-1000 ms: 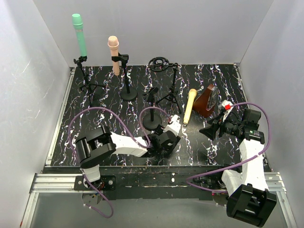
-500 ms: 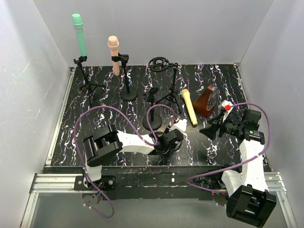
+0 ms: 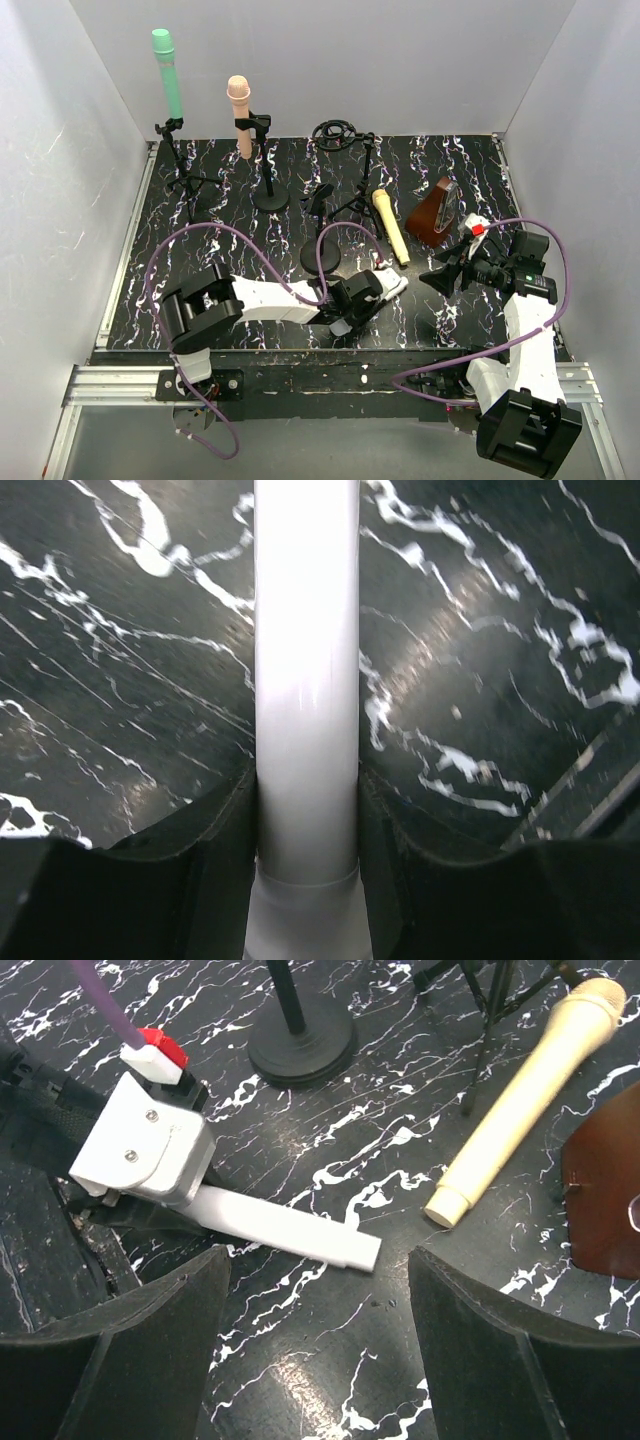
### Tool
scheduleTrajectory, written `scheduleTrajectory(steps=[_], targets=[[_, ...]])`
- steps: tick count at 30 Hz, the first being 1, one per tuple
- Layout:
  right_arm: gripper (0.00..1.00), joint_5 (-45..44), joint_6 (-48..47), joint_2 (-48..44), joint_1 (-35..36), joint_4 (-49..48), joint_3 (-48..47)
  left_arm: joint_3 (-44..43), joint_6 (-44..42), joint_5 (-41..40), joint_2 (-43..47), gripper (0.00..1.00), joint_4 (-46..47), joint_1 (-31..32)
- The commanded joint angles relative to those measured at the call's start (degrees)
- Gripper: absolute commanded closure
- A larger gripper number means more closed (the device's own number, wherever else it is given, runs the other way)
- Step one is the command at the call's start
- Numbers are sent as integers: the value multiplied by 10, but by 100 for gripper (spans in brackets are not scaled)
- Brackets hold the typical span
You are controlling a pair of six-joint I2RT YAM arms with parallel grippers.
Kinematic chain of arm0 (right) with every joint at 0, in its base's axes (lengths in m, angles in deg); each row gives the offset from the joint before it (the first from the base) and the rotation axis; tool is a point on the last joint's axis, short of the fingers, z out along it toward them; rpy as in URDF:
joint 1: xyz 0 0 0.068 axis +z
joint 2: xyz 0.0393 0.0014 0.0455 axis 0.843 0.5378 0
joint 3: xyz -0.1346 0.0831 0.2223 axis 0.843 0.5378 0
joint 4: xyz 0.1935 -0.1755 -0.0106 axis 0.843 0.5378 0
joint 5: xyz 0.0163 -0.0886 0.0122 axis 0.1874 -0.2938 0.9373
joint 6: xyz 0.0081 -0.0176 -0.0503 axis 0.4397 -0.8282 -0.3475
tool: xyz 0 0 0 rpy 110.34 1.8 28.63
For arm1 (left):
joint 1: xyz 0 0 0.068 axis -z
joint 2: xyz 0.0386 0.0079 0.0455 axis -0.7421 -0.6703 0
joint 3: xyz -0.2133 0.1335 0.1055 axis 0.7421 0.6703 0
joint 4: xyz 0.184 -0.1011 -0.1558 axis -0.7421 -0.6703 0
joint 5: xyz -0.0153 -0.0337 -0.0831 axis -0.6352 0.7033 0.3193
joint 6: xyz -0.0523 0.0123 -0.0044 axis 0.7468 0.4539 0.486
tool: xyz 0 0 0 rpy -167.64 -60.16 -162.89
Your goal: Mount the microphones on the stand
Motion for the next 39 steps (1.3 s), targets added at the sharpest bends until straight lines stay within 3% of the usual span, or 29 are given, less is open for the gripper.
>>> scheduleTrajectory(steps=[1,11,16,22,25,32,39], targets=[[20,51,-61,-10,-1,35,7,-3,-68,92,63,100,-78,4],[17,117,-252,2,13,162,16,-15,-100,213,118,100,-168,-17],[16,112,-381,32,51,247,0,-36,-81,286,132,100,-189,-57],[18,58,-600,122,145,425,-59,-79,-13,393,110,100,-219,-131],[18,42,-594,126,186,406,-65,-100,13,427,95,100,-226,-138],[18,-64,-401,63,262,173,-35,-134,50,478,55,100,-232,-139],[20,-105,-414,69,290,168,-22,-152,67,520,38,100,-225,-139]])
